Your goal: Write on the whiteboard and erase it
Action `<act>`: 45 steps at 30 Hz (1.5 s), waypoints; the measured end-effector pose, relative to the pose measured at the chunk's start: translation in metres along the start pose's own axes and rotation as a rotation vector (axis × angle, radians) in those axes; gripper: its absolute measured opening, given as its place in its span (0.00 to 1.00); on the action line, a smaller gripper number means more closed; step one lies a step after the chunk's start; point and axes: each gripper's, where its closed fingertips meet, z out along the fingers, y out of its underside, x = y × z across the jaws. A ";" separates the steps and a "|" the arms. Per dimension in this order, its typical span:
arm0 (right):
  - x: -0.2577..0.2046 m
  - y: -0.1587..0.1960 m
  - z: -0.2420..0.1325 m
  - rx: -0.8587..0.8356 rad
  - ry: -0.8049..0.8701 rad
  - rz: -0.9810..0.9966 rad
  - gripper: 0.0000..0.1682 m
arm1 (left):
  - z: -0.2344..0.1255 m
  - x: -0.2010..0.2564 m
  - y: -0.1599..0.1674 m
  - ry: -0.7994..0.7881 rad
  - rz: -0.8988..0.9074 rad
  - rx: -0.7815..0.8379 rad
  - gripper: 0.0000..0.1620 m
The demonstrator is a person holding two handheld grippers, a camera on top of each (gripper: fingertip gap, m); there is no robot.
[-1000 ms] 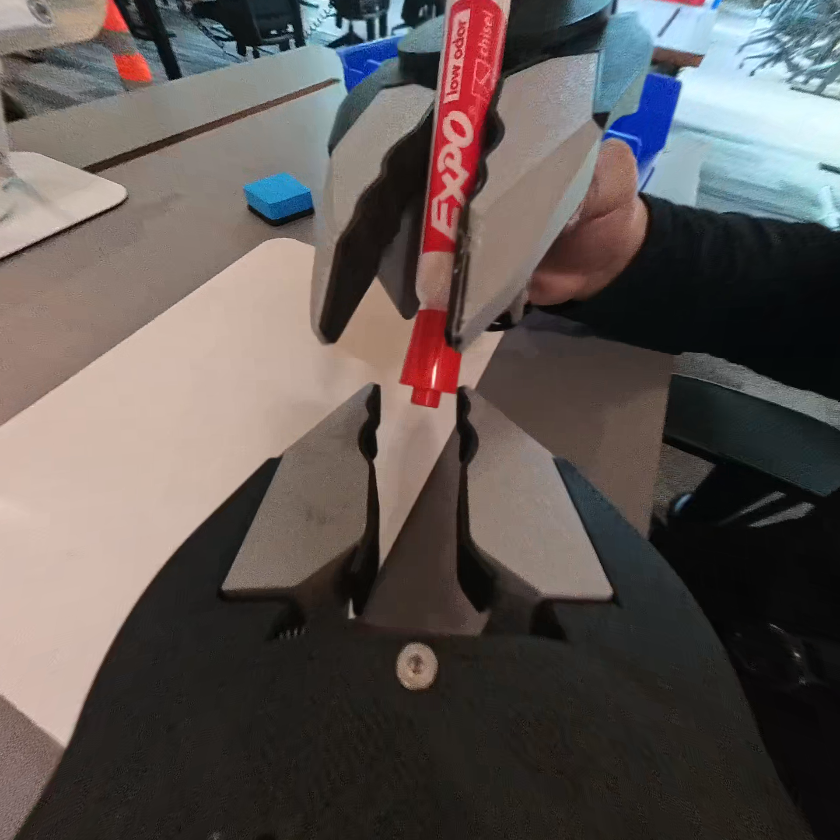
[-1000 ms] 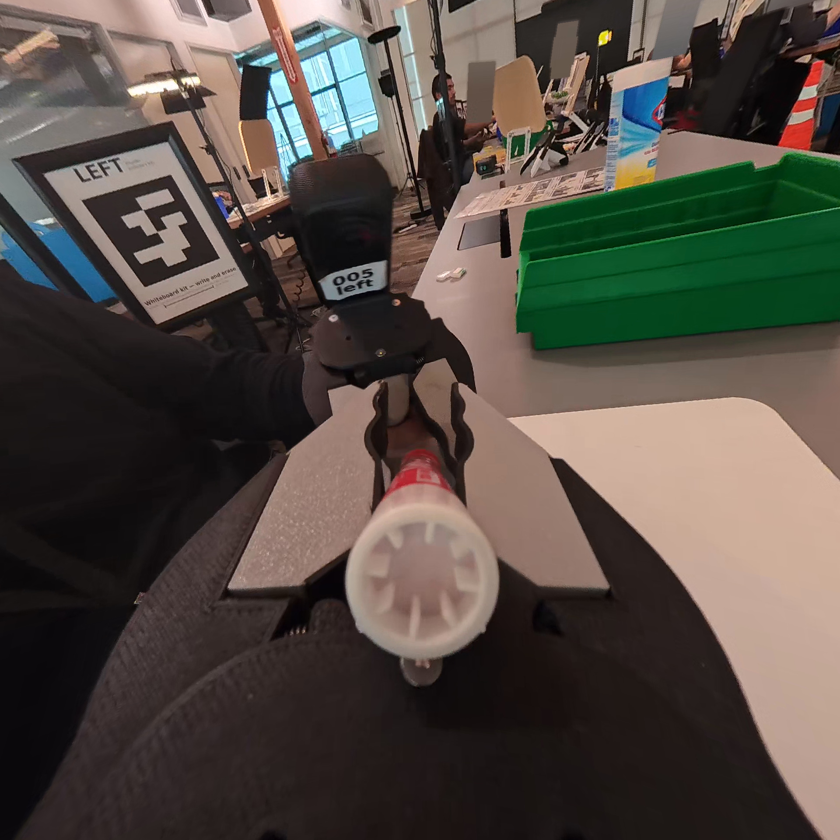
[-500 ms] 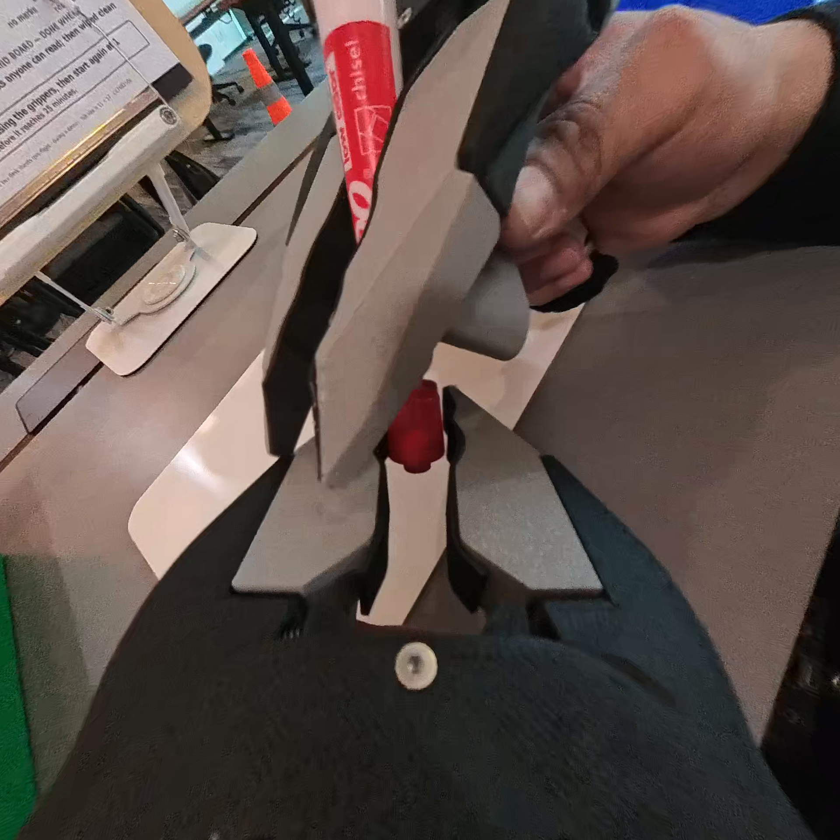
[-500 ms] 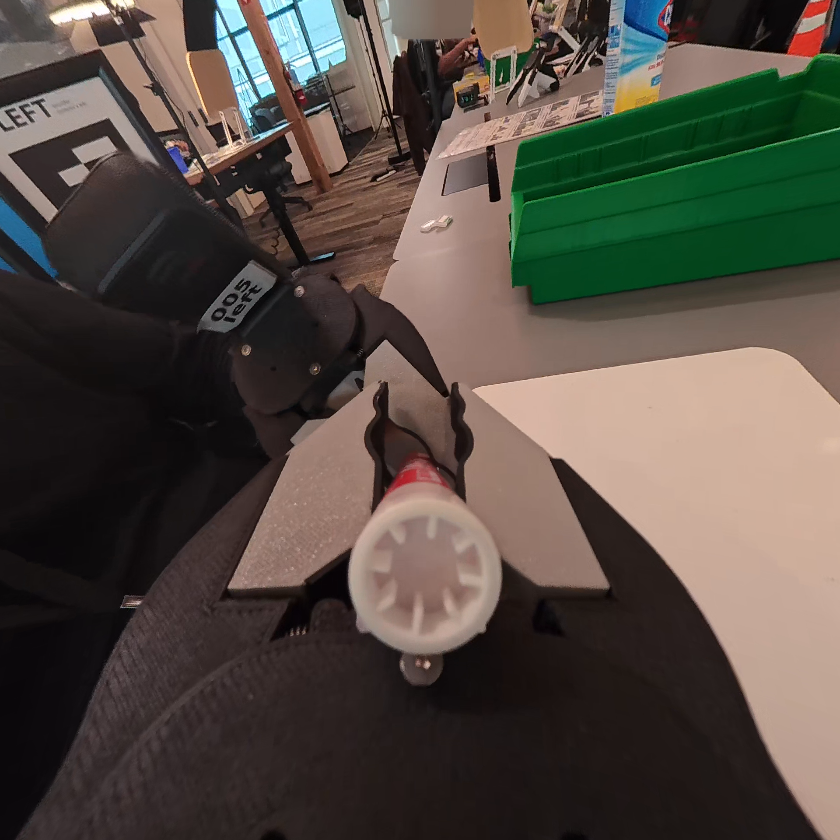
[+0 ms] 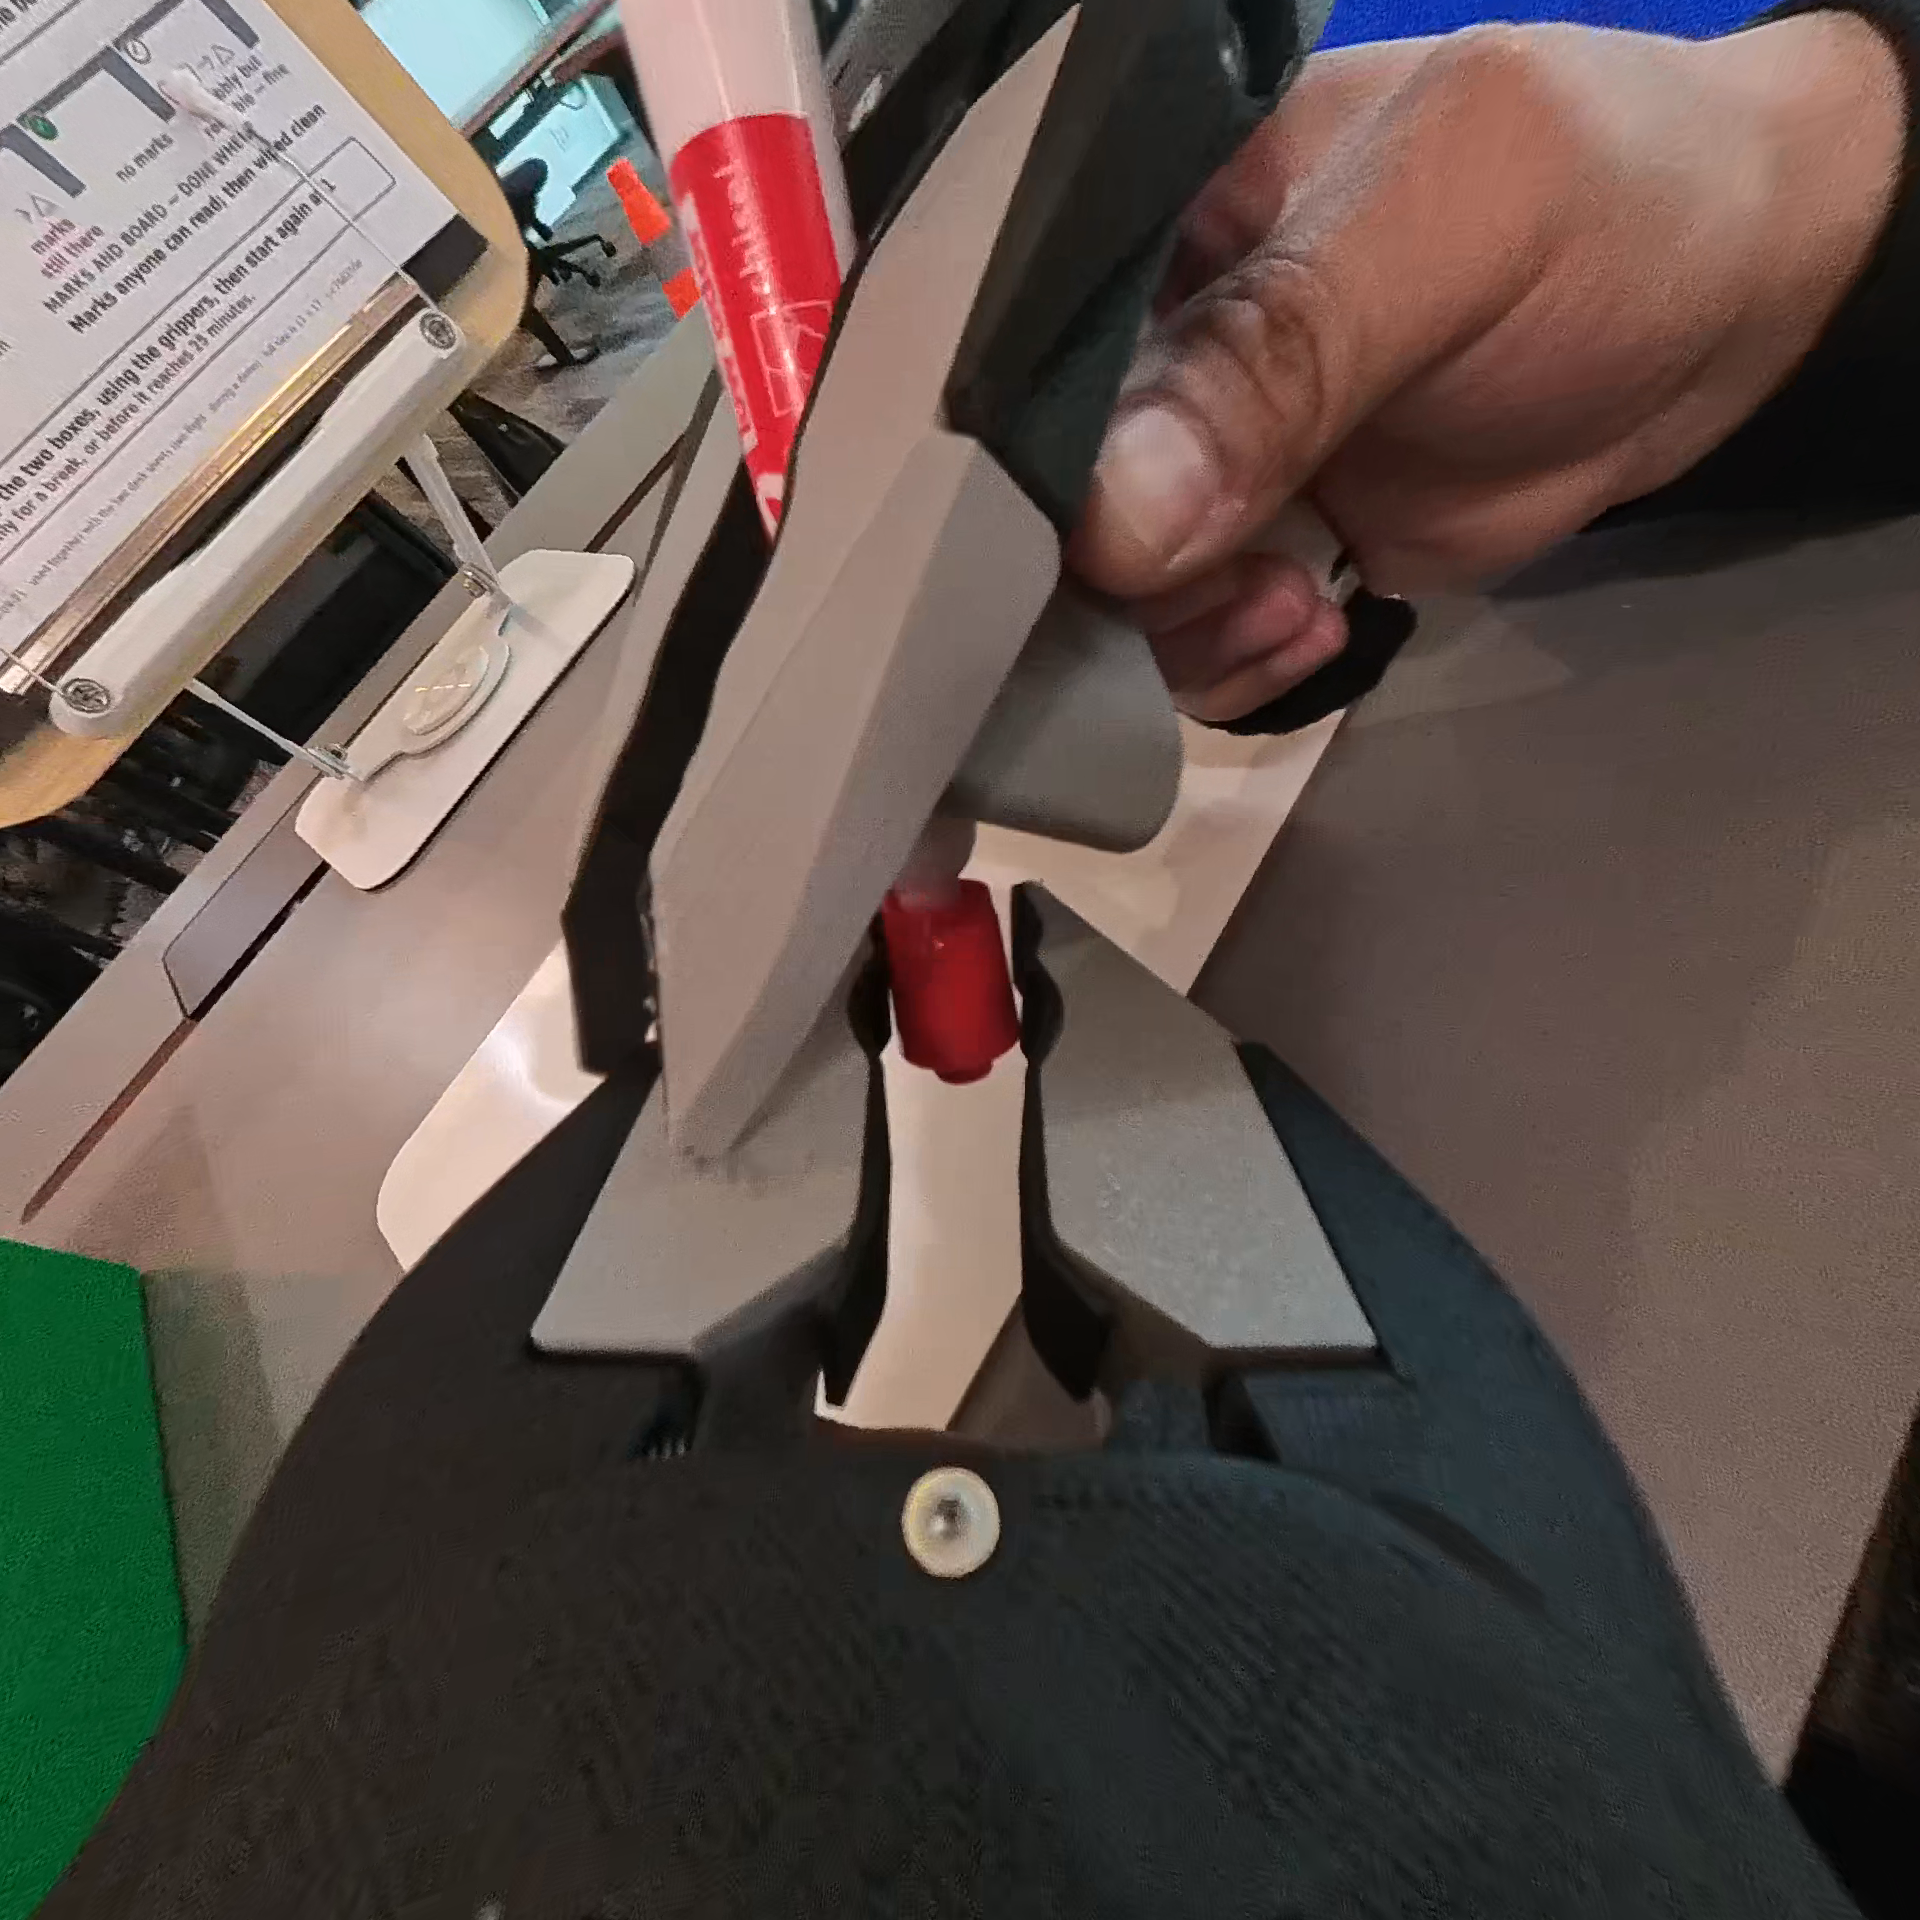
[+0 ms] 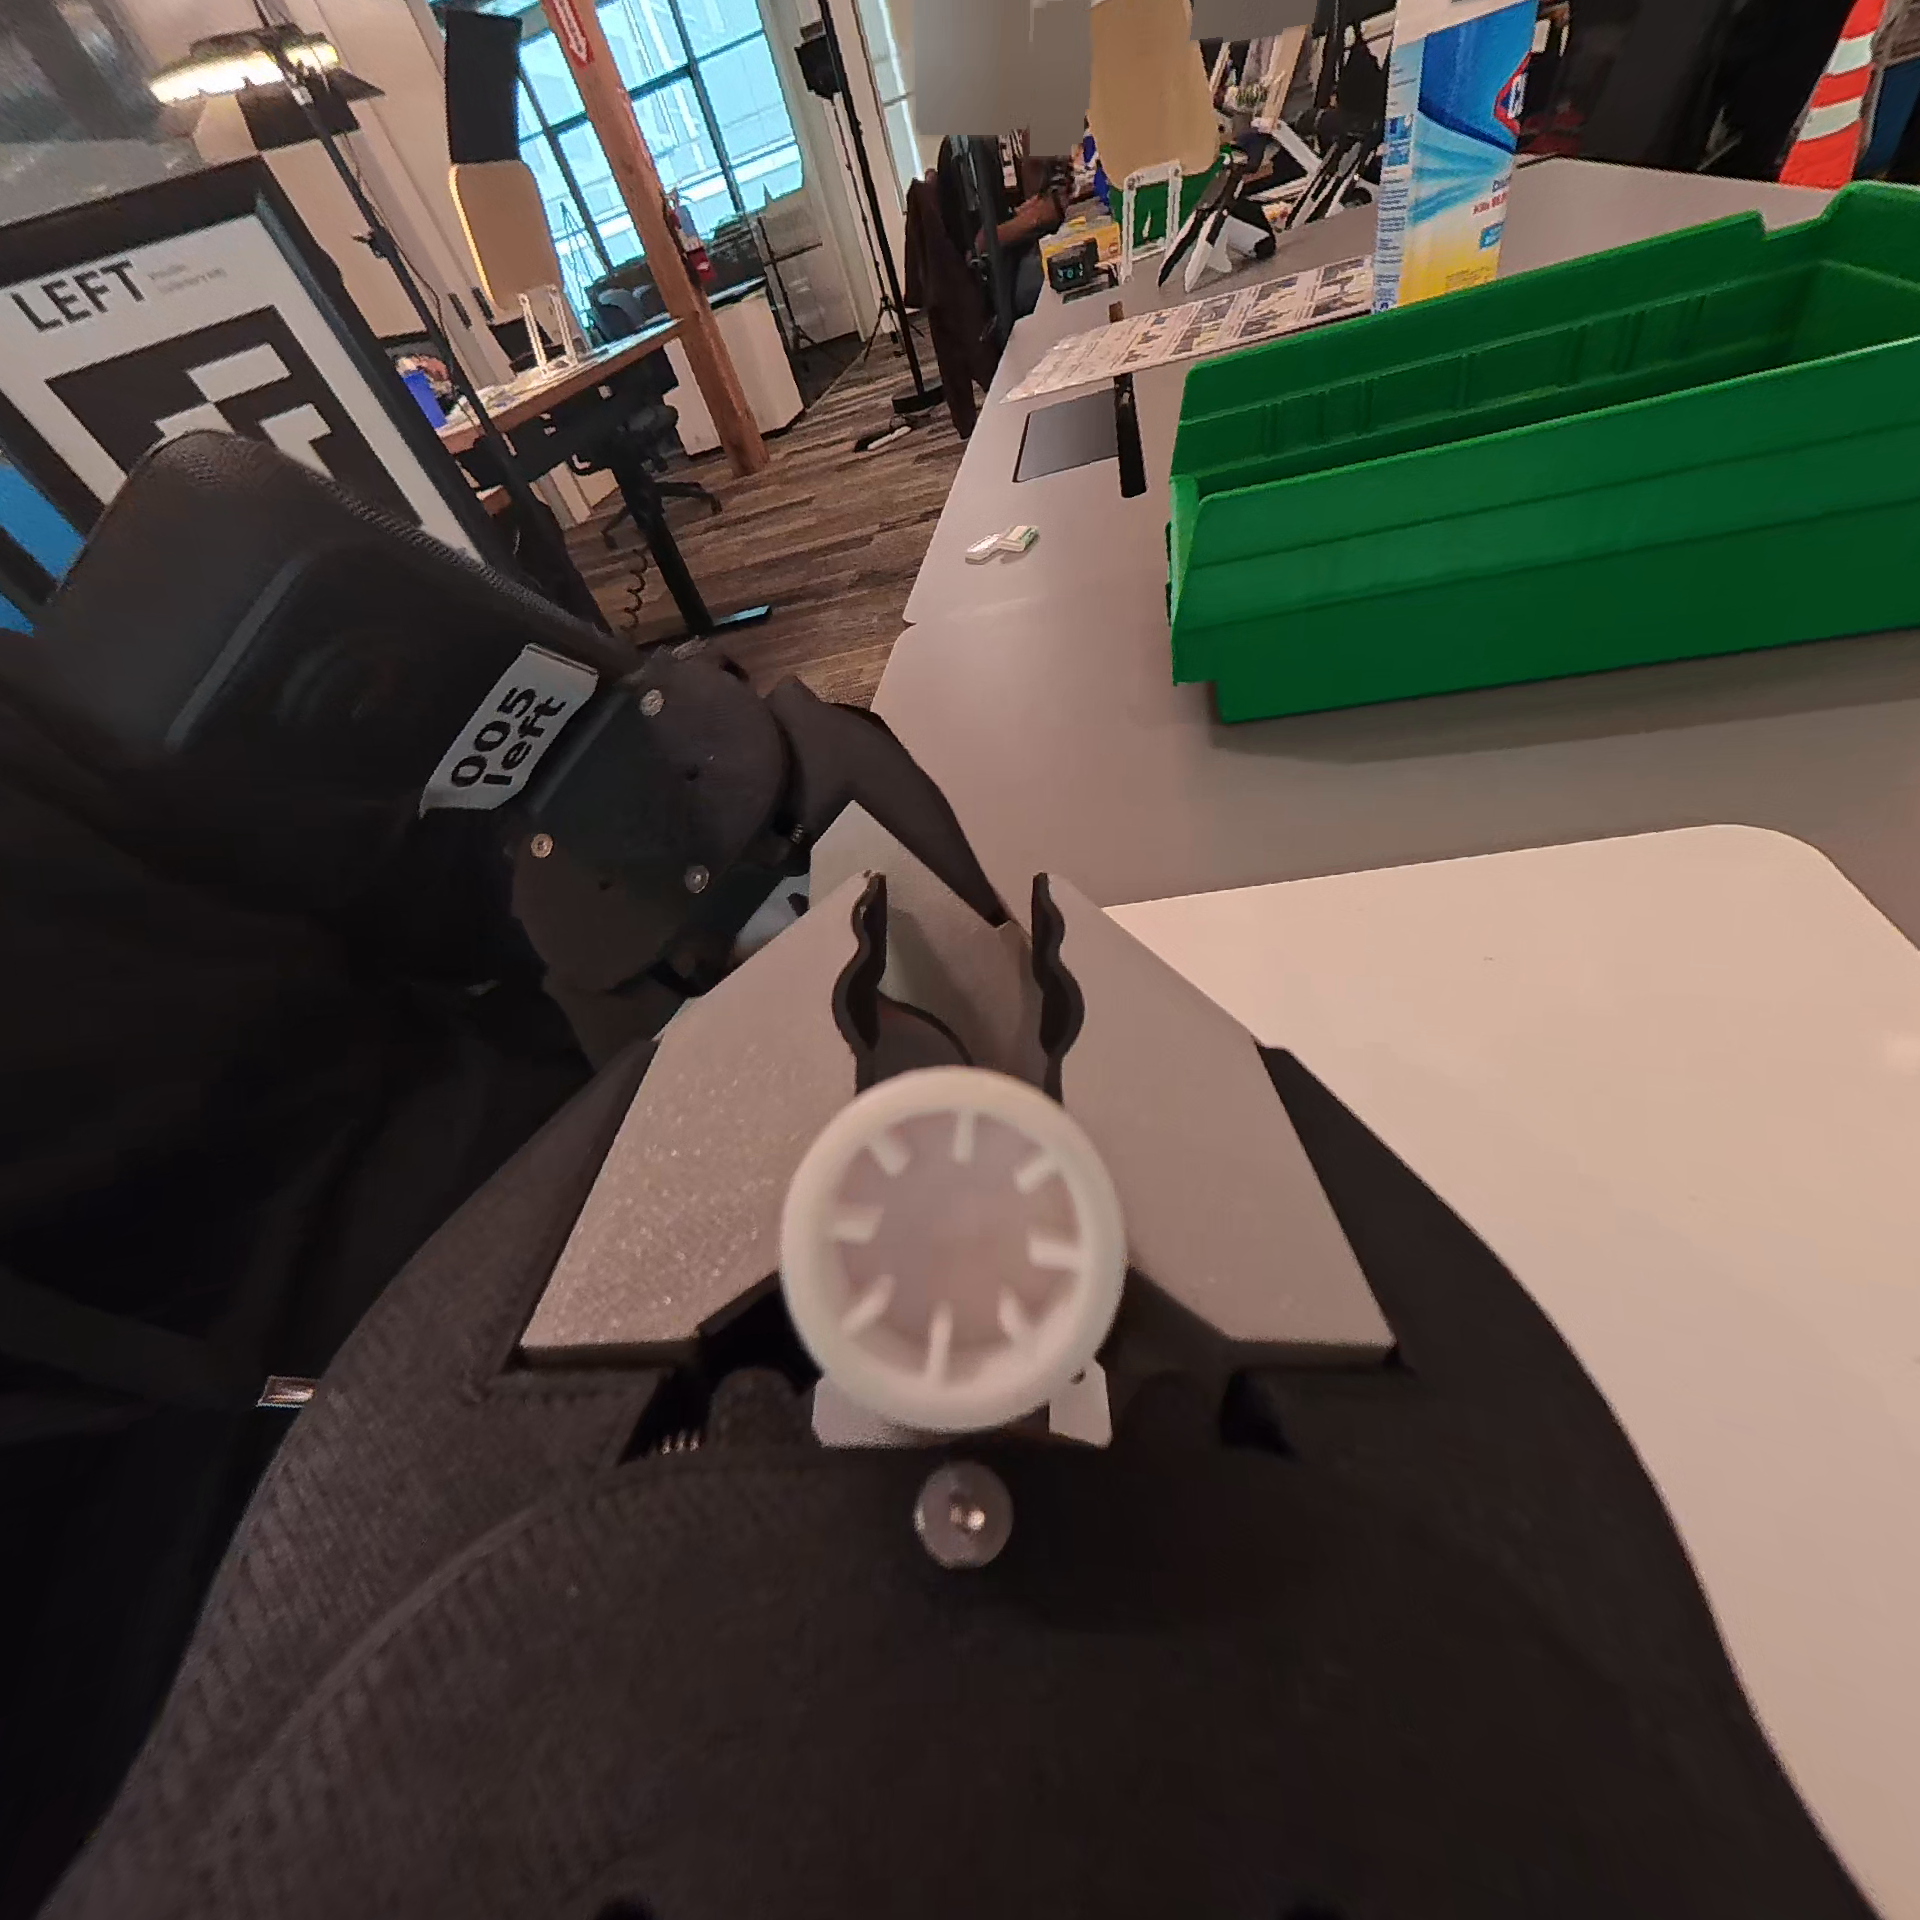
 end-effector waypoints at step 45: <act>-0.025 -0.008 0.005 0.051 -0.066 -0.142 0.16 | -0.004 0.005 -0.011 0.092 -0.173 0.062 0.07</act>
